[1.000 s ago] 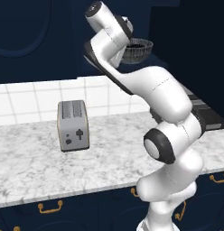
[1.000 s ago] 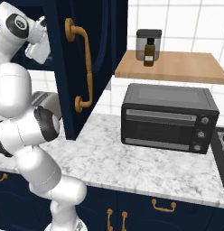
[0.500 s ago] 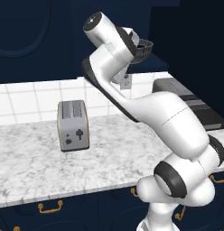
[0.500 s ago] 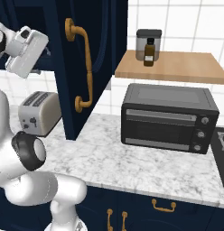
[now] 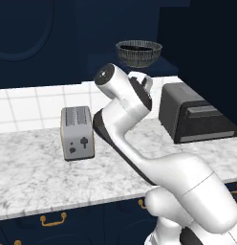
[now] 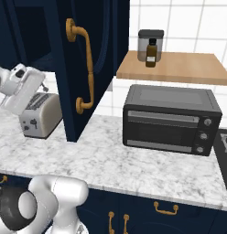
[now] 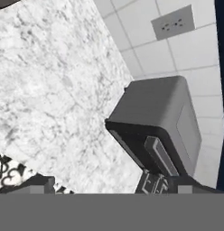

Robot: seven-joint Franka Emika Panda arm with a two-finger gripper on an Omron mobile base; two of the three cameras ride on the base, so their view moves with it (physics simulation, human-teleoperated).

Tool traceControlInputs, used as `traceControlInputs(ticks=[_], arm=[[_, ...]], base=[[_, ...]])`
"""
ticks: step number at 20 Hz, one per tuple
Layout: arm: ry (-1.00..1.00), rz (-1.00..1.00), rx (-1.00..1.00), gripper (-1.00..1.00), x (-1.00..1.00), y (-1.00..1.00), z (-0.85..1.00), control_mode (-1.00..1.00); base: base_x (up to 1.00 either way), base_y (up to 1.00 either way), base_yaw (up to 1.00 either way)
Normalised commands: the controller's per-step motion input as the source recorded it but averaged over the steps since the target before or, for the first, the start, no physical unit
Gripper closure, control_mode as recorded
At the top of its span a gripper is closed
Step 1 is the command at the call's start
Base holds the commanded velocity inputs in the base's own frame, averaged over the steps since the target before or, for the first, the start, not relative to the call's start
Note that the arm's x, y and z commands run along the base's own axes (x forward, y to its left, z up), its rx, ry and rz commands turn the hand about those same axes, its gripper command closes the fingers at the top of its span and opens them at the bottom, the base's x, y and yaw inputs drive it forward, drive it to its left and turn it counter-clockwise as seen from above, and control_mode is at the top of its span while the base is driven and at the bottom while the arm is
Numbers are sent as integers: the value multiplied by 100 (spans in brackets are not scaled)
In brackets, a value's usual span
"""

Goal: Pick up the bowls on the counter and stack them on top of one another in the open cabinet. Place the smaller bowl on top of the larger bowl.

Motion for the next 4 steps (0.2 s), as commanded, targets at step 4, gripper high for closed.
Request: traceControlInputs(ticks=[4], arm=[[0,0,1,-100,0,-2,-38,-100]], base=[[0,0,0]])
